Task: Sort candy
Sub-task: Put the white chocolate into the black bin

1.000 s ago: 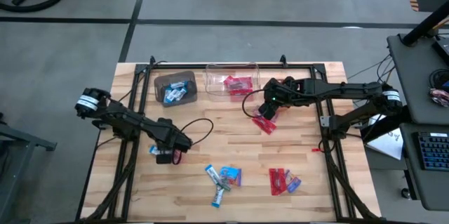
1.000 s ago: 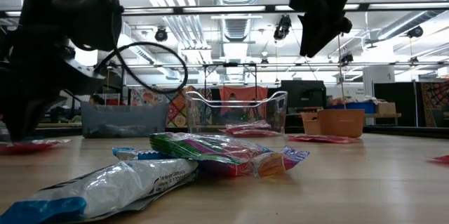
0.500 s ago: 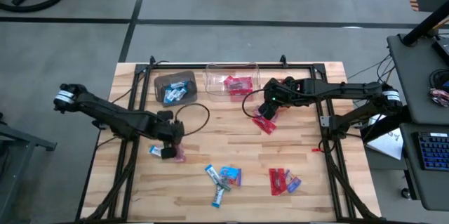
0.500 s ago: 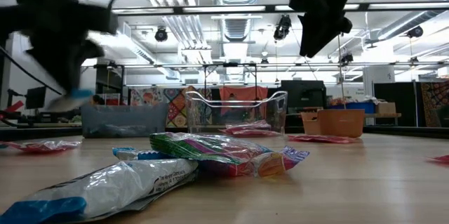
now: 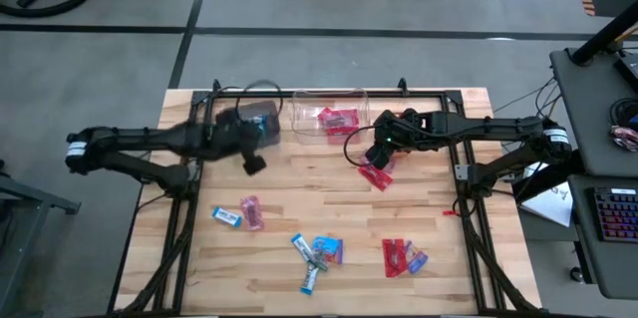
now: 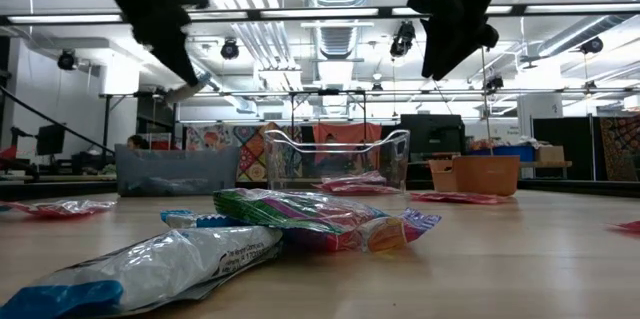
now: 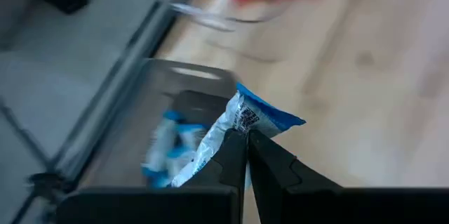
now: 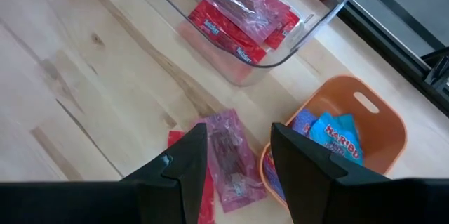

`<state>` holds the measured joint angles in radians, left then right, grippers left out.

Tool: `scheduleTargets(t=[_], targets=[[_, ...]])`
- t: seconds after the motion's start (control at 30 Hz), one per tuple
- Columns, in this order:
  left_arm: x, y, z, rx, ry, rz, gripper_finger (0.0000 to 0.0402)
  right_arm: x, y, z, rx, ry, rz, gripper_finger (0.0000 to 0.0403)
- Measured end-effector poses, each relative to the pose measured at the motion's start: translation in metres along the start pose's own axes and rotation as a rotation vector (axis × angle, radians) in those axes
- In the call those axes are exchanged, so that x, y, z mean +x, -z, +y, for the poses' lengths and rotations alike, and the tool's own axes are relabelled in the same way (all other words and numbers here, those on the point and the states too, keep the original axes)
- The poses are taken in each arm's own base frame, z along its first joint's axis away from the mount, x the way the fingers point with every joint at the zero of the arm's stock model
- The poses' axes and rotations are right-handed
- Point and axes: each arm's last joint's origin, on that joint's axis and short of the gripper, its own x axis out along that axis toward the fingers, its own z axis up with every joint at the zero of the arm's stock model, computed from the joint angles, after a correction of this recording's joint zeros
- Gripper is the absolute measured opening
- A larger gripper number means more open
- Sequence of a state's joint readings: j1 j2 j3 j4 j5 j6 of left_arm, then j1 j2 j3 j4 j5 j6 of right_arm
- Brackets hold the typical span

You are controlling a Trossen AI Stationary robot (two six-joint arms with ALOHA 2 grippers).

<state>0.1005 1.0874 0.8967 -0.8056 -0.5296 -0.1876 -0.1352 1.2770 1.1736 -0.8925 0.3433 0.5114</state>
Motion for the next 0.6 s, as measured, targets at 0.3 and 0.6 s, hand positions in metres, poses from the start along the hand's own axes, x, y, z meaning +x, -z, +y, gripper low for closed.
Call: scheduleTargets(t=[0.3,0.6], targets=[[0.069,-0.01,0.068,-0.117,0.062,0.119,0.0,0.0,0.0,0.0,0.014,-0.003,0.001,0.0151],[0.121,-0.003,0.085,-0.13,0.091,0.244,0.0,0.0,0.0,0.0,0.03,-0.003,0.002,0.0151]])
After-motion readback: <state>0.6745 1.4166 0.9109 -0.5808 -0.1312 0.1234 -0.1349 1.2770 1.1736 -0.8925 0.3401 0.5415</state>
